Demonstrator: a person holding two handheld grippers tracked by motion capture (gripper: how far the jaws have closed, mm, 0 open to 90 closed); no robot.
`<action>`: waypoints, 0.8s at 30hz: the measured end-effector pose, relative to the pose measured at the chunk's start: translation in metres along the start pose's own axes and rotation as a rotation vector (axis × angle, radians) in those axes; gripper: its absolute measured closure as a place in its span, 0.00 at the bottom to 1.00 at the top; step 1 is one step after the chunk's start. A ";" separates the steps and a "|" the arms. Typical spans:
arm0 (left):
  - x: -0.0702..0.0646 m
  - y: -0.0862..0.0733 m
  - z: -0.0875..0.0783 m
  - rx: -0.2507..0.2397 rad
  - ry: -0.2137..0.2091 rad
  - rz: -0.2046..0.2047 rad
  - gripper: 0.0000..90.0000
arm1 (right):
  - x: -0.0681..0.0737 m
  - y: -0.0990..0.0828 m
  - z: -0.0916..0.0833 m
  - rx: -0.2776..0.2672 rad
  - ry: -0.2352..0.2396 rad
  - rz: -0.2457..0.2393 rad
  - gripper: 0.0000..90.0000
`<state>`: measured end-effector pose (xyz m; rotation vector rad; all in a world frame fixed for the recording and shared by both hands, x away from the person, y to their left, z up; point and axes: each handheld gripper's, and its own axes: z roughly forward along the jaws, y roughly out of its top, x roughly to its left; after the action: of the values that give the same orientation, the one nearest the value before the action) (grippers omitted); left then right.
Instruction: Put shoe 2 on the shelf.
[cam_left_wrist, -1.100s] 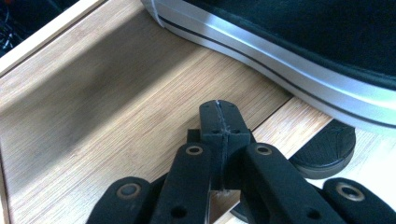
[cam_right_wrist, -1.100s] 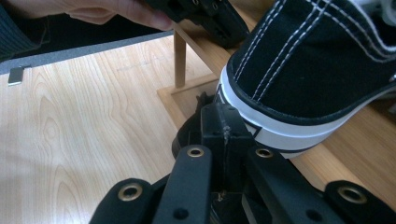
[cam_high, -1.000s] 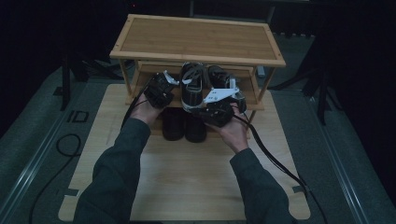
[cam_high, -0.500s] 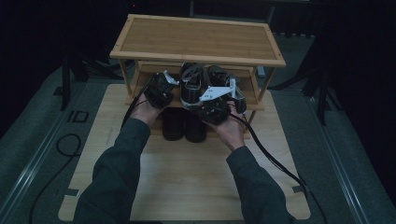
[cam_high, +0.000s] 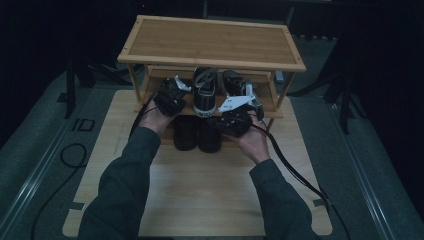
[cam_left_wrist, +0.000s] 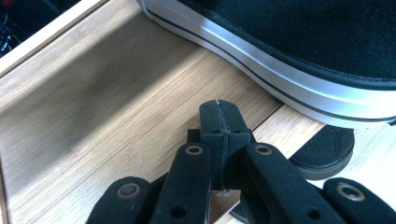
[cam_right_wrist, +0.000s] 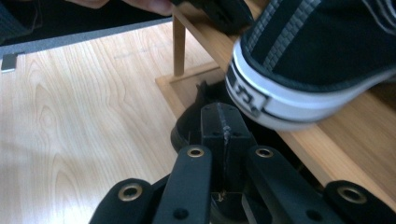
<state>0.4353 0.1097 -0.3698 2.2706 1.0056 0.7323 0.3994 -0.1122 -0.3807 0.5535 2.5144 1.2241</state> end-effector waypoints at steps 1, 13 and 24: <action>0.000 0.000 0.000 0.001 0.000 0.000 1.00 | -0.001 -0.002 -0.002 0.011 0.007 0.001 1.00; 0.001 0.000 0.000 0.004 -0.003 0.003 1.00 | -0.010 -0.029 -0.030 0.065 0.051 -0.016 1.00; 0.000 0.000 0.000 -0.004 -0.004 -0.005 1.00 | -0.031 -0.048 -0.071 0.051 0.037 0.016 1.00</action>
<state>0.4356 0.1098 -0.3699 2.2650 1.0067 0.7270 0.3869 -0.2025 -0.3740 0.5688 2.5835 1.1887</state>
